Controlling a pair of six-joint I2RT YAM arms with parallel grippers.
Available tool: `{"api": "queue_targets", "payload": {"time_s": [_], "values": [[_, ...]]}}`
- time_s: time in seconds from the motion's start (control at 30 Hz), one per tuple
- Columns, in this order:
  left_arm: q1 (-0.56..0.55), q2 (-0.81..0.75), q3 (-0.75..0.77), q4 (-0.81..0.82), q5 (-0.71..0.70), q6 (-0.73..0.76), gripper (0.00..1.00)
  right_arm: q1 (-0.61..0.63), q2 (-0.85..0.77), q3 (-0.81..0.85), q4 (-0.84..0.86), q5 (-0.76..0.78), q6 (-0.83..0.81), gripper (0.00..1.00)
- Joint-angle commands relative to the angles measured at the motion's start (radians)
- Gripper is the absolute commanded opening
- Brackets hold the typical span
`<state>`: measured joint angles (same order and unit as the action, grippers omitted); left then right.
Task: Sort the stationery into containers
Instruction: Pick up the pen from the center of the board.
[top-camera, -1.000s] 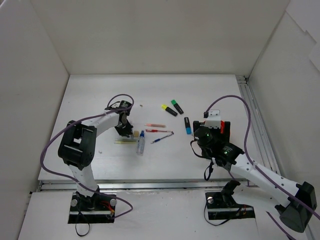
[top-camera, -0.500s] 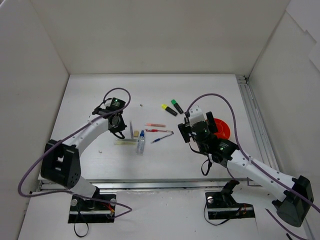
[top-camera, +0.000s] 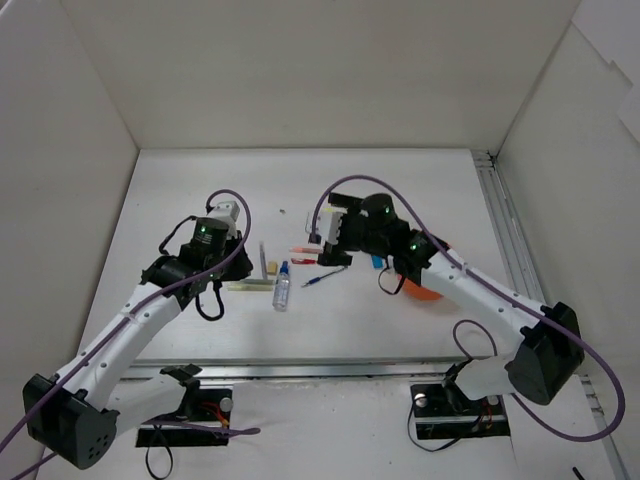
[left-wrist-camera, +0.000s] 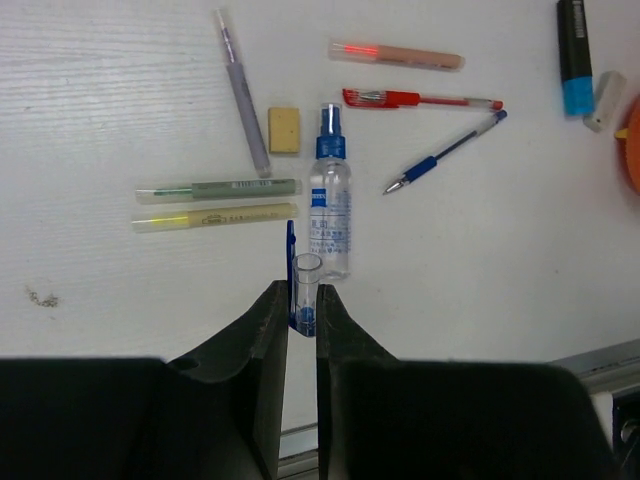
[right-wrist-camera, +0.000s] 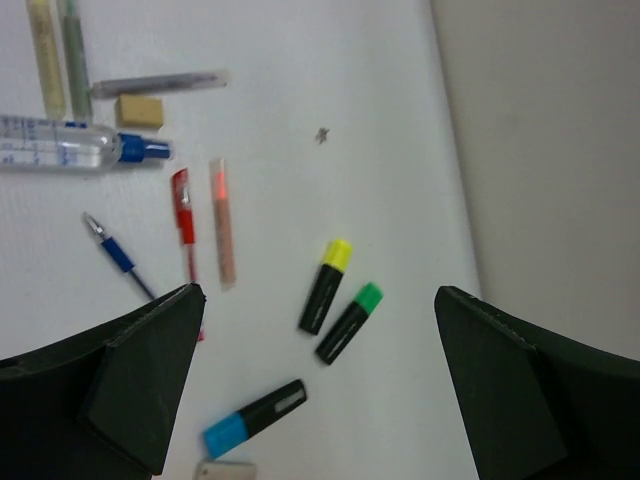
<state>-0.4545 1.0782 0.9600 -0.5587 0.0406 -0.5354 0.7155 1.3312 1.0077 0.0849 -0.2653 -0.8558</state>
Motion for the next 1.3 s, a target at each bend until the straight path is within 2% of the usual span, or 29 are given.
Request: {"api": "queue_targets", "payload": {"time_s": [0.0, 0.07, 0.13, 0.23, 0.37, 0.4, 0.47, 0.5, 0.53, 0.6, 0.63, 0.7, 0.83, 1.0, 1.27], "values": [[-0.024, -0.060, -0.007, 0.039, 0.030, 0.028, 0.00, -0.077, 0.049, 0.221, -0.186, -0.264, -0.124, 0.98], [-0.024, -0.073, -0.009, 0.043, 0.038, 0.023, 0.00, -0.109, 0.101, 0.297, -0.296, -0.361, -0.126, 0.96], [-0.035, -0.075, 0.015, 0.014, 0.038, 0.025, 0.00, -0.126, 0.137, 0.350, -0.428, -0.397, -0.137, 0.96], [-0.044, -0.086, 0.034, -0.013, 0.031, 0.038, 0.00, -0.136, 0.169, 0.367, -0.601, -0.394, -0.192, 0.98], [-0.079, -0.103, 0.036, -0.020, 0.099, 0.083, 0.00, -0.133, 0.239, 0.414, -0.782, -0.385, -0.363, 0.98], [-0.079, -0.107, 0.036, -0.023, 0.108, 0.087, 0.00, -0.131, 0.284, 0.433, -0.883, -0.381, -0.409, 0.97], [-0.107, -0.109, 0.033, -0.041, 0.111, 0.092, 0.00, -0.126, 0.359, 0.506, -1.015, -0.356, -0.508, 0.91], [-0.107, -0.109, 0.029, -0.049, 0.105, 0.092, 0.00, -0.123, 0.391, 0.560, -1.066, -0.347, -0.573, 0.85], [-0.119, -0.109, 0.025, -0.056, 0.098, 0.088, 0.00, -0.123, 0.420, 0.590, -1.161, -0.347, -0.601, 0.82], [-0.128, -0.104, 0.014, -0.064, 0.096, 0.083, 0.00, -0.117, 0.526, 0.678, -1.230, -0.356, -0.643, 0.77], [-0.128, -0.101, 0.011, -0.066, 0.096, 0.077, 0.00, -0.117, 0.554, 0.693, -1.238, -0.361, -0.634, 0.76], [-0.142, -0.087, 0.009, -0.069, 0.093, 0.071, 0.00, -0.108, 0.569, 0.654, -1.148, -0.339, -0.623, 0.78], [-0.162, -0.061, 0.011, -0.087, 0.058, 0.052, 0.00, -0.068, 0.557, 0.536, -0.860, -0.256, -0.549, 0.79], [-0.183, -0.038, -0.017, -0.055, 0.064, 0.043, 0.00, -0.057, 0.651, 0.581, -0.818, -0.224, -0.456, 0.79], [-0.193, -0.061, -0.053, -0.047, 0.070, 0.035, 0.00, -0.054, 0.695, 0.546, -0.688, -0.216, -0.427, 0.76]]}}
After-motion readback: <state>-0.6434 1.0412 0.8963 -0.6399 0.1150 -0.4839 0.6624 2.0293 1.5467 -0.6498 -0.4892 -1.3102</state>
